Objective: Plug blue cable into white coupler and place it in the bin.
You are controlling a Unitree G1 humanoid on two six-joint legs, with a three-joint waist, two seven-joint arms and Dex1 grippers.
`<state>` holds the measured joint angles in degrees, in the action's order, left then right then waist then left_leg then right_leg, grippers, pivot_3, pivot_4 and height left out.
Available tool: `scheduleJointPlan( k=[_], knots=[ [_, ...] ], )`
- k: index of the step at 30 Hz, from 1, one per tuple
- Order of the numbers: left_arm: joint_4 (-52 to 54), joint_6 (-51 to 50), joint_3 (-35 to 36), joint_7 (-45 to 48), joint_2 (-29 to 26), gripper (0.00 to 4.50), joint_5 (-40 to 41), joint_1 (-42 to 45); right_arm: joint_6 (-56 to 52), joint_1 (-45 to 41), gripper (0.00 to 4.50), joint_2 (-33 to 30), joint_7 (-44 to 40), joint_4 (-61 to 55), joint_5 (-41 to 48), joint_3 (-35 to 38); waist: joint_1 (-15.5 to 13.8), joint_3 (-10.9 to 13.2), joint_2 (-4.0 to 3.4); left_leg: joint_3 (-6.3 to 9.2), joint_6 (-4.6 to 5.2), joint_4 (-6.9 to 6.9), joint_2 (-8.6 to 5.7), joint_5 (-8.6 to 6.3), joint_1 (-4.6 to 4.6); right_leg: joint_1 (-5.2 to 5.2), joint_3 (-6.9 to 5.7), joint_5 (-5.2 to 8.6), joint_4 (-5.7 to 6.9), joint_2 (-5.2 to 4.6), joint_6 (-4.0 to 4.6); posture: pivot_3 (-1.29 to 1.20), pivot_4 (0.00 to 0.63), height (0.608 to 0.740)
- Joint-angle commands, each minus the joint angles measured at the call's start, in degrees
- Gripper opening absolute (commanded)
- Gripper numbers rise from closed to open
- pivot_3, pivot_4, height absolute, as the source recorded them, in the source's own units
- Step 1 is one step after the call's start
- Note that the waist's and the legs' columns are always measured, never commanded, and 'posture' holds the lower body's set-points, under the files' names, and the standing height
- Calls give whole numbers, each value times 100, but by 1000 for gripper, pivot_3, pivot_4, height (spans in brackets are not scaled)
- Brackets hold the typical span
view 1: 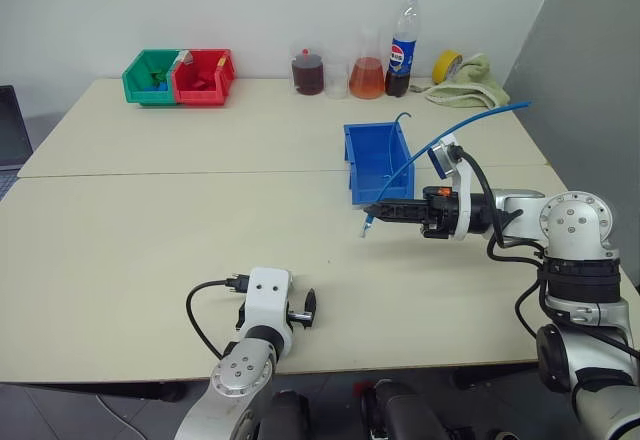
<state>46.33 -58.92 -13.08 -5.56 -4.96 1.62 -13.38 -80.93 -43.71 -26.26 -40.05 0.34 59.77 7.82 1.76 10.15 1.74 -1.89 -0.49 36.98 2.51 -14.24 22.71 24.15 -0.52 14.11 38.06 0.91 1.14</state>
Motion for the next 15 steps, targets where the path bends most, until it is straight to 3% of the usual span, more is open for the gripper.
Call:
scheduleJointPlan(
  k=[1,11,15],
  knots=[
    [-188,-218,75,-73,-11,3800,-121,-180,8,-67,24,-13,-62,-129,157,153,2,0,0,0,0,0,0,0,0,0,0,0,0,0,0,0,150,740],
    [-256,-159,135,-69,2,1823,-123,-182,3,-45,24,-13,-39,-155,171,183,2,0,0,0,0,0,2,0,-1,-1,0,0,2,2,0,0,150,740],
    [-268,-122,192,-68,-38,793,-144,-210,-29,-11,24,-6,-10,-190,203,201,2,-1,-1,0,0,0,2,0,-1,-1,0,0,2,2,0,0,150,740]
  ],
)
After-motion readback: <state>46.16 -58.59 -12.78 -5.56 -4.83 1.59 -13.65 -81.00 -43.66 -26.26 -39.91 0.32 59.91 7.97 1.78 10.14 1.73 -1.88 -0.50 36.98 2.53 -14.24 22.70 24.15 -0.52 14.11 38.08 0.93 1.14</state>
